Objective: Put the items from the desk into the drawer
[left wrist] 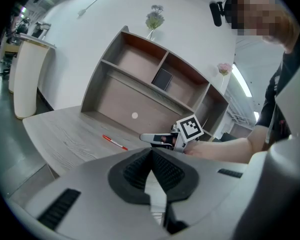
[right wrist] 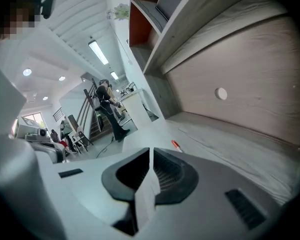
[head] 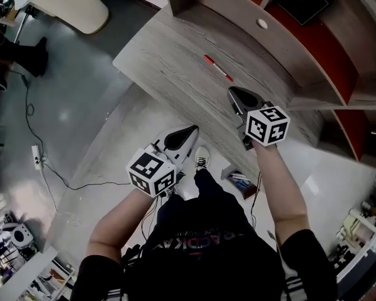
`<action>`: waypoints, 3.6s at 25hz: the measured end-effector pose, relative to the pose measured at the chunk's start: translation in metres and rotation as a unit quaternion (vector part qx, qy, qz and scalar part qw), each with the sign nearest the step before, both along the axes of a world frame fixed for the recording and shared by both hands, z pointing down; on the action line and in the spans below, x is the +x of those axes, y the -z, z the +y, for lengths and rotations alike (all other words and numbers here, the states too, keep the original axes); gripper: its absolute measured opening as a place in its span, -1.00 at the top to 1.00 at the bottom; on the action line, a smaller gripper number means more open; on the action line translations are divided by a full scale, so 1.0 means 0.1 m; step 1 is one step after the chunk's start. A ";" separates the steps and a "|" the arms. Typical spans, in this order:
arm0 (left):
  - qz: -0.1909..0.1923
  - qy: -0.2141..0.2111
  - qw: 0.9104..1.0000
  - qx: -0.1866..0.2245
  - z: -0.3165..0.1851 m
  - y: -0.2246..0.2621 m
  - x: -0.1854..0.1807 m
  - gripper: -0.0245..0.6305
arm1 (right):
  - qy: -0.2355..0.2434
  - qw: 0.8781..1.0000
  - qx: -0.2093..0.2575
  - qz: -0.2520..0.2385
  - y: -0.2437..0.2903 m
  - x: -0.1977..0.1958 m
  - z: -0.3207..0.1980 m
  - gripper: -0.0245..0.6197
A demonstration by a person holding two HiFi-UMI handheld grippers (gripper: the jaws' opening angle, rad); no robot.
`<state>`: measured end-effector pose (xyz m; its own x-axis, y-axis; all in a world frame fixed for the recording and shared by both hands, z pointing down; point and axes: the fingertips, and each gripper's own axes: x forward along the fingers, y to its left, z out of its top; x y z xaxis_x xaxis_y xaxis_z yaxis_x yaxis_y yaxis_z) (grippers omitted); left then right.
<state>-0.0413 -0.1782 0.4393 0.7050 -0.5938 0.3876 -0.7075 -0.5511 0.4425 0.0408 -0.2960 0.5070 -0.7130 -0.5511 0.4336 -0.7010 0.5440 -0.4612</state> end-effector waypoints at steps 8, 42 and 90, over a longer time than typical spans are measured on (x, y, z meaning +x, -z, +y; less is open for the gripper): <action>-0.006 0.014 1.000 -0.017 -0.13 -0.17 0.10 0.91 | 0.051 0.995 -0.008 0.089 -0.45 0.03 -0.34 0.68; -0.029 0.029 0.999 -0.022 -0.28 -0.39 -0.01 0.91 | 0.218 0.905 -0.097 0.352 -1.32 -0.29 -0.81 0.64; 0.000 0.012 0.997 0.072 0.36 0.43 -0.86 0.91 | 0.021 0.994 0.111 -0.006 1.30 -0.96 0.86 0.76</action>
